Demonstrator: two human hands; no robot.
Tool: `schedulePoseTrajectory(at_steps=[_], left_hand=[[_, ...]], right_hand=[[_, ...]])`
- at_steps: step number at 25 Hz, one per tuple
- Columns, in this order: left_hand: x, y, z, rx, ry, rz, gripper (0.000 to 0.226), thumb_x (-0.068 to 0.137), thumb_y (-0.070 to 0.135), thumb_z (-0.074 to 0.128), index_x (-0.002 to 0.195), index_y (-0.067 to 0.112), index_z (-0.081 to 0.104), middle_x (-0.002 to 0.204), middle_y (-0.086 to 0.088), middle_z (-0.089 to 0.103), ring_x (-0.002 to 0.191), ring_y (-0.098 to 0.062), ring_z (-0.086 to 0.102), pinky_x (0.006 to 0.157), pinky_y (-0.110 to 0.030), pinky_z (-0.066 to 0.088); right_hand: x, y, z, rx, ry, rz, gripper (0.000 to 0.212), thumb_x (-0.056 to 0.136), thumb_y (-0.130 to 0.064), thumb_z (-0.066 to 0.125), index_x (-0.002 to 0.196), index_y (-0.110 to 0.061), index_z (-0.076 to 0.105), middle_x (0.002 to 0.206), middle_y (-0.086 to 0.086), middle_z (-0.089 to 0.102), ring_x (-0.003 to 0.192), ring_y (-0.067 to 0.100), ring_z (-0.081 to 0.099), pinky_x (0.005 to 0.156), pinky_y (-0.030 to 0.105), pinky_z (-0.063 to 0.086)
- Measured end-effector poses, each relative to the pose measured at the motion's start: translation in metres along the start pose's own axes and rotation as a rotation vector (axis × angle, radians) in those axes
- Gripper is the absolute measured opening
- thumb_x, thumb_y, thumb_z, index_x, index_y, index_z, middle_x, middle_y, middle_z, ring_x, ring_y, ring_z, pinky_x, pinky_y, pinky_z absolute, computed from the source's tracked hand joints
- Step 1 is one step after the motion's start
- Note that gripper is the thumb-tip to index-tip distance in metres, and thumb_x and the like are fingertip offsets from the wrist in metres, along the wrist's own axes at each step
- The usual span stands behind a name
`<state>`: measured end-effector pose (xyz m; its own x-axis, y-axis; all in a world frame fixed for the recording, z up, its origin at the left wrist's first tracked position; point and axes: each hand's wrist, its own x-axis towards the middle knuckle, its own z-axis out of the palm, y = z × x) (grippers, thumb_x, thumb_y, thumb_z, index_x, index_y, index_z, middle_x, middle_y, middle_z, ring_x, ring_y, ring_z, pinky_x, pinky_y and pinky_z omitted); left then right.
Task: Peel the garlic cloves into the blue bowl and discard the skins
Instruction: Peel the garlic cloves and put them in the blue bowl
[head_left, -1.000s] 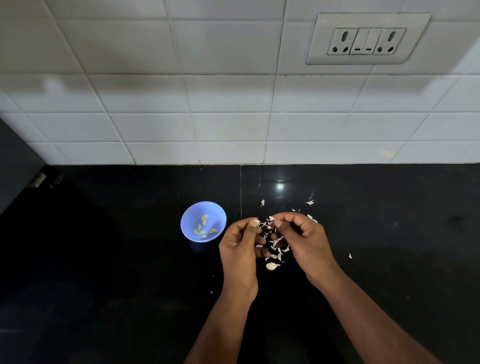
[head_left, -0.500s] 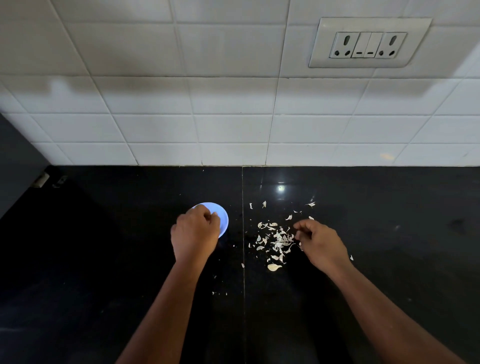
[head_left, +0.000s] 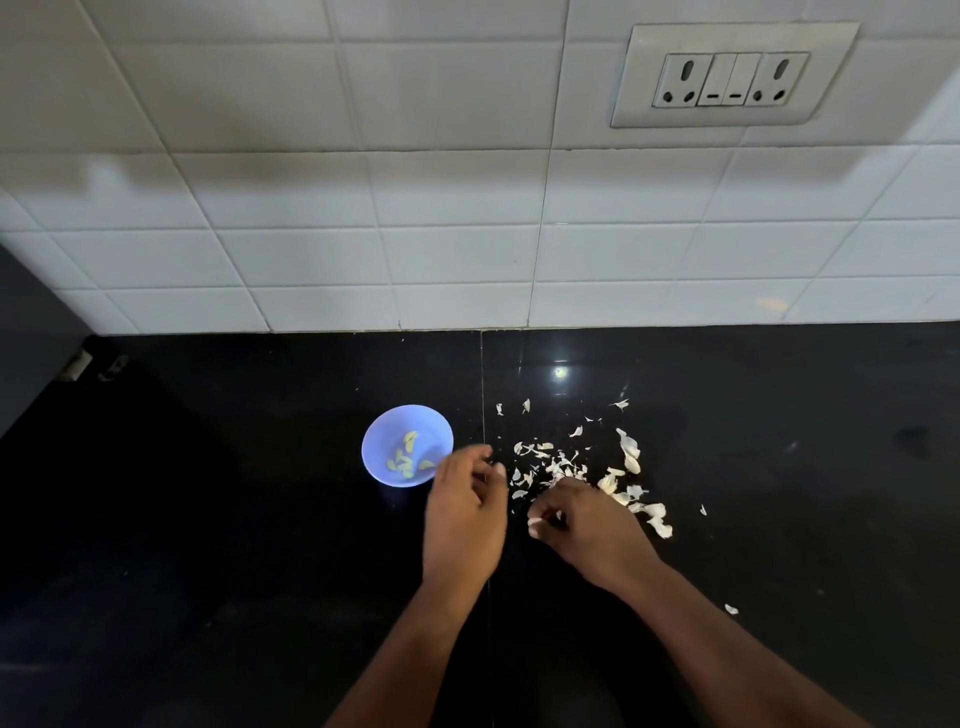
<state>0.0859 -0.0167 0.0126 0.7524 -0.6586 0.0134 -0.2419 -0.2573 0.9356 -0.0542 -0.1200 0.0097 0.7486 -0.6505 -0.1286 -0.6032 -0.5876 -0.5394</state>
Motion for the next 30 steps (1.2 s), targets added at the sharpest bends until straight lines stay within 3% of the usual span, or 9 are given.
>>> schedulePoseTrajectory(at_steps=[2, 5, 12, 15, 18, 24, 30], left_hand=[[-0.013, -0.002, 0.015, -0.186, -0.085, -0.22, 0.006, 0.101, 0.025, 0.067, 0.106, 0.026, 0.07, 0.092, 0.006, 0.074, 0.077, -0.009, 0.068, 0.068, -0.034, 0.058], [-0.02, 0.005, 0.026, -0.478, -0.186, -0.467, 0.015, 0.103, 0.022, 0.065, 0.104, 0.01, 0.075, 0.082, -0.005, 0.072, 0.065, -0.014, 0.062, 0.05, -0.029, 0.048], [-0.011, 0.017, 0.023, -0.637, -0.179, -0.456, 0.021, 0.1, 0.02, 0.07, 0.1, -0.001, 0.071, 0.077, -0.016, 0.068, 0.066, -0.021, 0.061, 0.05, -0.027, 0.047], [-0.01, 0.02, 0.021, -0.601, -0.216, -0.434, 0.022, 0.1, 0.022, 0.071, 0.097, 0.0, 0.07, 0.074, -0.014, 0.066, 0.068, -0.023, 0.06, 0.049, -0.027, 0.045], [-0.007, 0.019, 0.021, -0.519, -0.223, -0.408, 0.027, 0.104, 0.027, 0.066, 0.095, 0.002, 0.07, 0.069, -0.013, 0.064, 0.066, -0.024, 0.057, 0.047, -0.027, 0.044], [0.0, 0.016, 0.027, -0.439, -0.159, -0.417, 0.028, 0.106, 0.029, 0.061, 0.095, 0.006, 0.07, 0.071, -0.011, 0.067, 0.06, -0.017, 0.058, 0.048, -0.028, 0.046], [0.001, 0.0, 0.018, 0.086, -0.217, -0.326, 0.025, 0.102, 0.039, 0.06, 0.084, 0.024, 0.069, 0.068, 0.003, 0.067, 0.061, -0.012, 0.063, 0.058, -0.044, 0.055]], right_hand=[[0.002, 0.0, -0.001, 0.343, 0.055, 0.061, 0.009, 0.088, -0.029, 0.079, 0.09, -0.029, 0.07, 0.09, -0.013, 0.069, 0.085, 0.003, 0.064, 0.08, 0.031, 0.052], [0.002, -0.007, -0.009, 0.669, 0.094, 0.135, 0.01, 0.088, -0.027, 0.082, 0.093, -0.027, 0.074, 0.088, -0.001, 0.072, 0.078, 0.007, 0.065, 0.077, 0.03, 0.053], [0.0, -0.018, -0.03, 0.976, -0.012, 0.152, 0.017, 0.098, -0.015, 0.071, 0.112, -0.017, 0.08, 0.089, 0.003, 0.079, 0.075, 0.008, 0.068, 0.073, 0.02, 0.054], [0.002, -0.021, -0.034, 0.897, -0.011, 0.166, 0.014, 0.101, -0.017, 0.068, 0.106, -0.019, 0.081, 0.082, 0.005, 0.078, 0.07, 0.008, 0.068, 0.07, 0.021, 0.054], [0.002, -0.022, -0.034, 0.772, -0.028, 0.115, 0.022, 0.104, -0.014, 0.062, 0.105, -0.025, 0.082, 0.082, 0.004, 0.078, 0.074, 0.011, 0.072, 0.075, 0.027, 0.061], [0.009, -0.027, -0.024, 0.854, 0.132, 0.229, 0.02, 0.101, -0.012, 0.062, 0.099, -0.019, 0.08, 0.084, 0.005, 0.079, 0.072, 0.013, 0.072, 0.072, 0.025, 0.059], [0.011, -0.013, -0.018, 0.855, 0.186, 0.377, 0.019, 0.104, -0.013, 0.055, 0.101, -0.021, 0.072, 0.095, 0.001, 0.078, 0.068, 0.02, 0.074, 0.059, 0.033, 0.056]])
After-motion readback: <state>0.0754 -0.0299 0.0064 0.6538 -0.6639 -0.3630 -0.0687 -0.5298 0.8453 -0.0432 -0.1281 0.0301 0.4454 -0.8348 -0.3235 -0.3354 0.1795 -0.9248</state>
